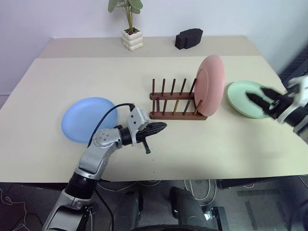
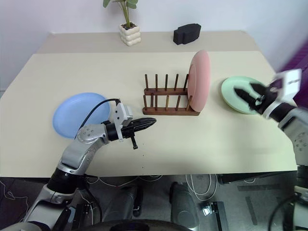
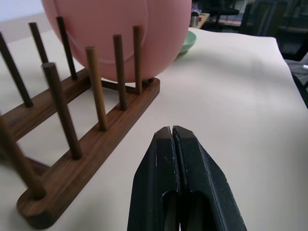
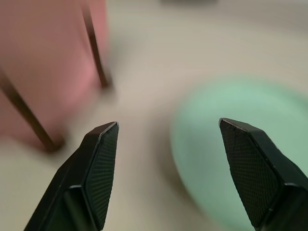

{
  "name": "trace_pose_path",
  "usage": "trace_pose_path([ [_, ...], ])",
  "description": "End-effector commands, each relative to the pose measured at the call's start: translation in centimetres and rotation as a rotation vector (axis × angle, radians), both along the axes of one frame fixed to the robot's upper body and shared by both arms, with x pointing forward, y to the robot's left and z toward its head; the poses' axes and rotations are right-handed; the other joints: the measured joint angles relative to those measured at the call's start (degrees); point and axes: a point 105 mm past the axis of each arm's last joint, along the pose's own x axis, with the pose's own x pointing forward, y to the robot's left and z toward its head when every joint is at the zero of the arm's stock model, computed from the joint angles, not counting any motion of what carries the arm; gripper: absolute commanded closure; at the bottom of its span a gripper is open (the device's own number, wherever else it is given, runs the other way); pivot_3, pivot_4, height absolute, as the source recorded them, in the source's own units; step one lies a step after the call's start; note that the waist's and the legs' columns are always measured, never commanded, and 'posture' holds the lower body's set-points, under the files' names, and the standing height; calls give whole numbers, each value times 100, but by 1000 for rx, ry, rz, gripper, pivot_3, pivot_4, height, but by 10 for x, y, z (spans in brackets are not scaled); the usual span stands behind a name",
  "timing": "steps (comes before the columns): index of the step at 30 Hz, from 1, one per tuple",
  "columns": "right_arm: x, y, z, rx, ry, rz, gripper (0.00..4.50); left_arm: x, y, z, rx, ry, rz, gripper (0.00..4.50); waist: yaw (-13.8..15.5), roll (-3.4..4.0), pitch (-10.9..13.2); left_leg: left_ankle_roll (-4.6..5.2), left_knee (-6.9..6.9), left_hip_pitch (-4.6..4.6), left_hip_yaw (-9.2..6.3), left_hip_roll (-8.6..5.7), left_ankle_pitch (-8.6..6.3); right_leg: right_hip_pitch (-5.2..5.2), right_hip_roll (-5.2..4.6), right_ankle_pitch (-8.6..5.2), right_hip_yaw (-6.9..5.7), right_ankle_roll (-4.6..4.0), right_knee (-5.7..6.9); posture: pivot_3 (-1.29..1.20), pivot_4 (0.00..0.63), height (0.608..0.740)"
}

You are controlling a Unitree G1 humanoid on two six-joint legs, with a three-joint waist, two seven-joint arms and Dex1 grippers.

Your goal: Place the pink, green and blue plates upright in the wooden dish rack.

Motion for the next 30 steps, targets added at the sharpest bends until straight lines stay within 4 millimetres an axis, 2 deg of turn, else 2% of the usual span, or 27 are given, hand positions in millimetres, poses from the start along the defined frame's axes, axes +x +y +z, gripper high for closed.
trace_pose_path([
  [1, 7, -8, -4, -175, -5, 7, 1136, -3, -5, 14, -20, -42, -24, 4500, -33, 1, 1, 0, -1, 0, 0, 0, 0, 0, 0, 0, 0, 0, 0, 0, 150, 736],
  [7, 18, -8, -36, -376, 57, 24, 1136, -5, -3, 13, -17, -42, -8, 4500, -29, -1, 2, 0, -1, 1, -2, -2, 0, 0, 1, 1, 1, 1, 0, 0, 150, 736],
  [12, 29, -4, -53, -399, 60, 19, 1136, -5, -3, 13, -14, -44, 0, 4500, -42, -7, 0, -1, 1, 4, -1, -3, 0, 4, 1, 2, 4, 1, 0, 0, 150, 736],
  [17, 32, -7, -64, -520, 57, 22, 3420, -5, -2, 10, 2, -43, 6, 4500, -32, -7, 0, -1, -5, 54, 0, -3, 0, 54, 1, 0, 4, -1, -5, 0, 150, 736],
  [19, 33, -7, -60, -502, 37, 15, 4428, -6, -1, 9, 5, -41, 7, 4500, -18, -7, 0, -1, -5, 64, -6, -3, 0, 72, 0, -2, 2, 0, -11, 0, 150, 736],
  [22, 34, -12, -53, -516, 5, -10, 4475, -6, -2, 9, 4, -41, 4, 4500, -15, -8, 1, -1, -4, 63, -7, -3, 0, 73, -3, -2, 3, 0, -11, 0, 150, 736],
  [25, 38, -16, -32, -547, -86, -57, 4475, -6, -2, 10, 1, -43, 1, 4500, -18, -7, 1, -1, -5, 64, -8, -3, 0, 72, -2, -2, 3, 0, -10, 0, 150, 736],
  [27, 43, -17, -7, -578, -188, -97, 4475, -6, -2, 11, -5, -44, -2, 4500, -24, -4, 3, -1, -6, 63, -7, -4, 0, 71, -2, -1, 3, 0, -10, 0, 150, 736],
  [30, 50, -14, 48, -599, -390, -167, 4475, -6, -3, 12, -8, -45, -5, 4500, -45, 2, 6, -1, -9, 63, -5, -4, 0, 67, -3, -1, 5, 0, -8, 0, 150, 736],
])
